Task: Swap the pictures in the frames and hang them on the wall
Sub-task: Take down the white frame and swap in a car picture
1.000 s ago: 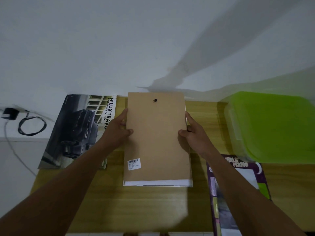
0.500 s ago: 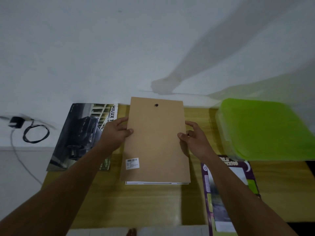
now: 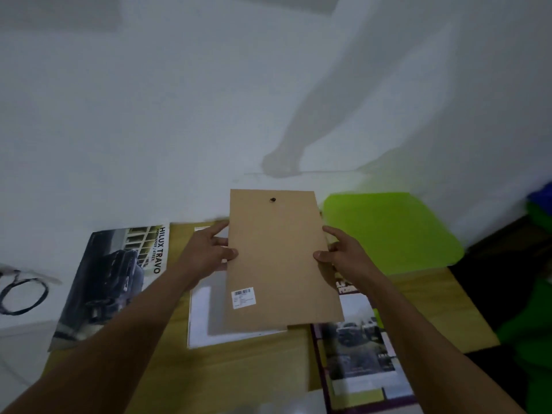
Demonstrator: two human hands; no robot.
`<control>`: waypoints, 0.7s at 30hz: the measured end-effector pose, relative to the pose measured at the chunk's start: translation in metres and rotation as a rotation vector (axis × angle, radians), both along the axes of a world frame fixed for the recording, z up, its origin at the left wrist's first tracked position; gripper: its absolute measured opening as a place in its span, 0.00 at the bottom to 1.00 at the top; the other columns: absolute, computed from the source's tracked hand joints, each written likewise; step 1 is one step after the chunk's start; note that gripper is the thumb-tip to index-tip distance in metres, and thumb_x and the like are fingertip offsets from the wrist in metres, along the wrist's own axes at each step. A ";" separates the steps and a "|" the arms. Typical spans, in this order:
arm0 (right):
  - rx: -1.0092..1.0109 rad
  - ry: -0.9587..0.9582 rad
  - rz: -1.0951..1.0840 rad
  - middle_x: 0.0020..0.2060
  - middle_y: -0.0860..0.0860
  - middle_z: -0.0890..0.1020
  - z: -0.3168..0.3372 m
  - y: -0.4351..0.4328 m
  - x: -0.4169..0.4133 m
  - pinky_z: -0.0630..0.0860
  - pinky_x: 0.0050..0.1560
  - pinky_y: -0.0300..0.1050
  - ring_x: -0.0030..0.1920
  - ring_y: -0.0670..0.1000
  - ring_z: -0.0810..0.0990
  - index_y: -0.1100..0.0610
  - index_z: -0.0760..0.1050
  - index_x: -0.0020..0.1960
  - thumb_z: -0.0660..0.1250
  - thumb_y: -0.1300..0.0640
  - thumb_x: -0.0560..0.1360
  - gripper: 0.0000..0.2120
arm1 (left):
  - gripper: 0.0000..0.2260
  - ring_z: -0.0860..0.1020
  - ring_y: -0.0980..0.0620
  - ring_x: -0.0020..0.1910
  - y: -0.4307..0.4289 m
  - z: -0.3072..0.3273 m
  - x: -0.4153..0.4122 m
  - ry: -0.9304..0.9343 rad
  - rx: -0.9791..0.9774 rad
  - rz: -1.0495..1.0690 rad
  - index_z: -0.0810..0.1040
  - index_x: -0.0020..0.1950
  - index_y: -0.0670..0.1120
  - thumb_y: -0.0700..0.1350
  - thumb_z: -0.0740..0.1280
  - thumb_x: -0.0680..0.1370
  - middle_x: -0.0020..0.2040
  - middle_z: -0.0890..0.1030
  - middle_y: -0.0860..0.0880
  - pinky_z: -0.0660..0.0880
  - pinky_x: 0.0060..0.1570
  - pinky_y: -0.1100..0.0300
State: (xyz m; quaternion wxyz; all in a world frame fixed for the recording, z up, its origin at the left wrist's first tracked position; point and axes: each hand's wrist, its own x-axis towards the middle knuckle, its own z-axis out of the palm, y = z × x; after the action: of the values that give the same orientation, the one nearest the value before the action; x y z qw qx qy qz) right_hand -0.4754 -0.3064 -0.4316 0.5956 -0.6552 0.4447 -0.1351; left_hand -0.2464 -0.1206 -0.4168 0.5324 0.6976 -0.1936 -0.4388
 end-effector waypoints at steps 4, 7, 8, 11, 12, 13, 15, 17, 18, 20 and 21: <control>-0.034 0.043 -0.022 0.41 0.58 0.76 0.003 -0.041 -0.044 0.76 0.39 0.44 0.42 0.54 0.79 0.53 0.68 0.74 0.73 0.67 0.72 0.33 | 0.34 0.82 0.44 0.50 -0.050 -0.002 -0.041 -0.025 0.011 -0.051 0.67 0.74 0.50 0.27 0.68 0.72 0.52 0.82 0.41 0.81 0.47 0.47; -0.044 0.086 -0.056 0.36 0.54 0.77 0.000 -0.078 -0.077 0.74 0.32 0.36 0.35 0.50 0.78 0.54 0.68 0.73 0.71 0.70 0.73 0.31 | 0.34 0.82 0.45 0.49 -0.088 -0.010 -0.079 -0.084 0.031 -0.080 0.67 0.74 0.50 0.28 0.69 0.72 0.49 0.82 0.44 0.80 0.50 0.46; -0.050 0.104 -0.062 0.34 0.52 0.76 -0.002 -0.090 -0.086 0.74 0.32 0.36 0.34 0.48 0.77 0.55 0.68 0.72 0.71 0.70 0.73 0.31 | 0.35 0.82 0.46 0.48 -0.102 -0.015 -0.091 -0.106 0.037 -0.079 0.67 0.74 0.50 0.29 0.70 0.71 0.47 0.82 0.47 0.80 0.51 0.46; -0.094 0.177 -0.049 0.35 0.53 0.75 -0.013 -0.133 -0.111 0.73 0.31 0.35 0.34 0.48 0.76 0.57 0.68 0.74 0.71 0.69 0.73 0.32 | 0.36 0.81 0.48 0.48 -0.144 -0.027 -0.120 -0.171 0.082 -0.074 0.67 0.74 0.49 0.30 0.72 0.70 0.43 0.81 0.53 0.79 0.54 0.46; -0.112 0.205 -0.041 0.36 0.53 0.75 -0.017 -0.146 -0.117 0.72 0.30 0.34 0.35 0.48 0.76 0.57 0.67 0.74 0.71 0.69 0.73 0.32 | 0.35 0.81 0.48 0.48 -0.158 -0.032 -0.127 -0.185 0.092 -0.069 0.68 0.73 0.48 0.30 0.72 0.69 0.43 0.81 0.53 0.79 0.55 0.47; -0.128 0.230 -0.034 0.37 0.54 0.75 -0.020 -0.159 -0.121 0.71 0.30 0.35 0.36 0.49 0.75 0.57 0.67 0.74 0.72 0.68 0.73 0.32 | 0.34 0.81 0.49 0.47 -0.170 -0.037 -0.134 -0.197 0.101 -0.060 0.69 0.73 0.47 0.30 0.73 0.69 0.43 0.81 0.53 0.79 0.54 0.48; -0.179 0.279 -0.026 0.39 0.54 0.76 -0.027 -0.181 -0.127 0.69 0.33 0.37 0.38 0.49 0.75 0.57 0.68 0.73 0.73 0.65 0.73 0.31 | 0.30 0.80 0.54 0.43 -0.193 -0.048 -0.147 -0.240 0.113 -0.033 0.72 0.71 0.44 0.31 0.73 0.69 0.43 0.80 0.55 0.79 0.46 0.59; -0.242 0.325 -0.024 0.38 0.52 0.77 -0.035 -0.199 -0.129 0.71 0.38 0.41 0.38 0.48 0.76 0.58 0.70 0.72 0.74 0.63 0.72 0.30 | 0.28 0.78 0.58 0.41 -0.209 -0.056 -0.158 -0.299 0.137 -0.009 0.73 0.70 0.43 0.33 0.73 0.70 0.43 0.79 0.56 0.74 0.38 0.69; -0.263 0.343 -0.024 0.39 0.52 0.78 -0.038 -0.206 -0.130 0.73 0.42 0.43 0.41 0.50 0.77 0.58 0.70 0.72 0.74 0.62 0.72 0.30 | 0.29 0.78 0.57 0.43 -0.216 -0.060 -0.161 -0.320 0.147 0.001 0.72 0.70 0.44 0.34 0.73 0.70 0.46 0.79 0.56 0.75 0.41 0.68; -0.307 0.386 -0.023 0.46 0.55 0.81 -0.045 -0.216 -0.131 0.76 0.52 0.48 0.50 0.55 0.81 0.58 0.71 0.72 0.74 0.60 0.72 0.30 | 0.30 0.78 0.52 0.51 -0.227 -0.069 -0.166 -0.372 0.181 0.016 0.71 0.71 0.45 0.37 0.75 0.70 0.56 0.80 0.50 0.77 0.52 0.58; -0.330 0.404 -0.023 0.52 0.57 0.82 -0.045 -0.218 -0.131 0.75 0.56 0.49 0.54 0.57 0.81 0.58 0.71 0.72 0.74 0.59 0.72 0.29 | 0.30 0.78 0.51 0.53 -0.232 -0.071 -0.168 -0.400 0.202 0.024 0.71 0.71 0.45 0.39 0.75 0.70 0.60 0.79 0.49 0.77 0.56 0.54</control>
State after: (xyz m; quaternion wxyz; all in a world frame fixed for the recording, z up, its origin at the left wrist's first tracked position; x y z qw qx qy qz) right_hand -0.6067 -0.5242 -0.4769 0.3782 -0.7522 0.5338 -0.0789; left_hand -0.4149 -0.3524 -0.4877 0.4158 0.8229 -0.2420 -0.3024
